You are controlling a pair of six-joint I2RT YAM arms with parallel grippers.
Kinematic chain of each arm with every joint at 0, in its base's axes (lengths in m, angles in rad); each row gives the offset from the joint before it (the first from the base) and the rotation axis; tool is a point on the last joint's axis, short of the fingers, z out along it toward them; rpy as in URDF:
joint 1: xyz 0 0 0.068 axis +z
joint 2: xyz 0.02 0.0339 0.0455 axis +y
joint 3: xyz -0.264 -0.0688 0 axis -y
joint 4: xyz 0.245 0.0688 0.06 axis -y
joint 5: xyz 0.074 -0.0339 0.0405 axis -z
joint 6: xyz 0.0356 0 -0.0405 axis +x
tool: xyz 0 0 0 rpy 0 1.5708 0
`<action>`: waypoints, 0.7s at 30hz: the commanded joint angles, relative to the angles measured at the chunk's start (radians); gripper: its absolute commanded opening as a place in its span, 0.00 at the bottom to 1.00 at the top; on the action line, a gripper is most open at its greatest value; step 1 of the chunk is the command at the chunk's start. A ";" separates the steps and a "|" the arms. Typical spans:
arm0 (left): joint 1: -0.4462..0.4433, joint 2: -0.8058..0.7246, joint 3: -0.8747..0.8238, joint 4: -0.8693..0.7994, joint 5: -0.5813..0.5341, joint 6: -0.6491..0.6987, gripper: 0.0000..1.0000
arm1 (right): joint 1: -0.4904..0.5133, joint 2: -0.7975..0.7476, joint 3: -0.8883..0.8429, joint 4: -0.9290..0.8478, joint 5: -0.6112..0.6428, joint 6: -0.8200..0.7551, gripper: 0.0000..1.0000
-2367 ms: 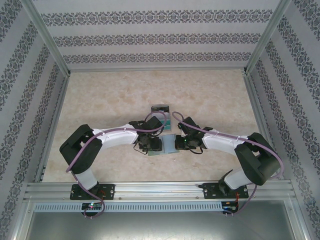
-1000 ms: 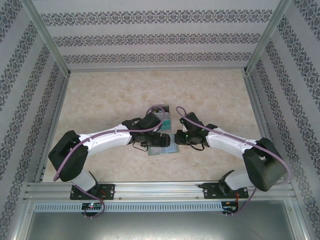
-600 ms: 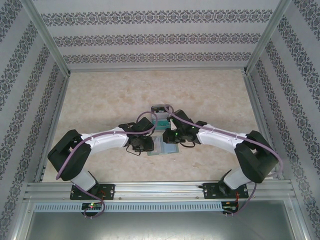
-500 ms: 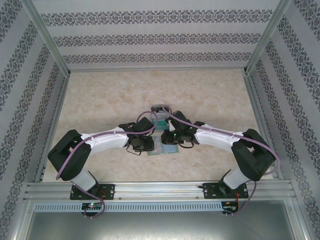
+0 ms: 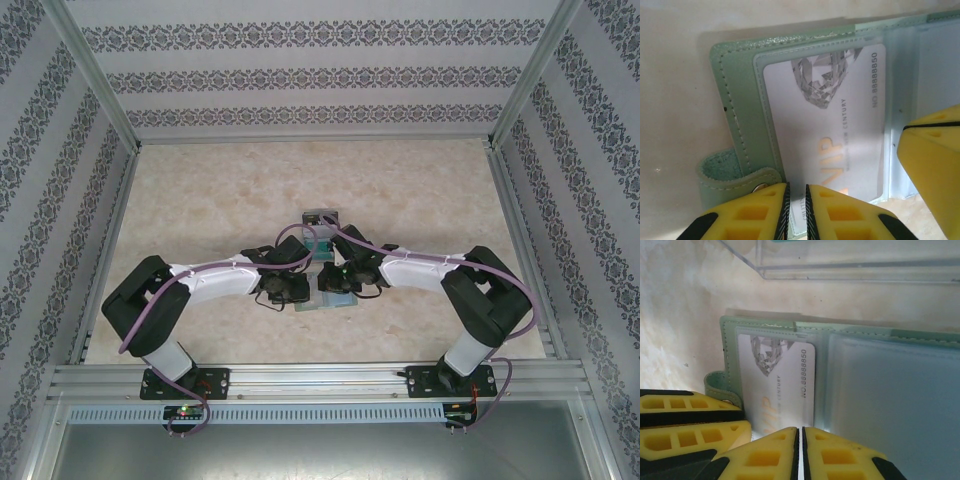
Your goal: Take the credit cards out of the card holder
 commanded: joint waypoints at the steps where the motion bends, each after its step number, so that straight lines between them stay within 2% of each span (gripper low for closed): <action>1: 0.008 0.027 -0.021 0.025 0.016 -0.011 0.16 | 0.002 0.010 0.006 0.009 -0.002 0.027 0.13; 3: 0.007 0.032 -0.022 0.030 0.022 -0.014 0.12 | -0.002 0.015 -0.002 0.016 -0.007 0.030 0.13; 15: 0.007 0.041 -0.014 0.029 0.030 -0.008 0.11 | -0.004 0.001 -0.013 -0.015 0.017 0.023 0.15; 21: 0.004 0.045 -0.007 0.029 0.033 0.002 0.11 | -0.009 -0.056 -0.003 -0.080 0.074 -0.025 0.17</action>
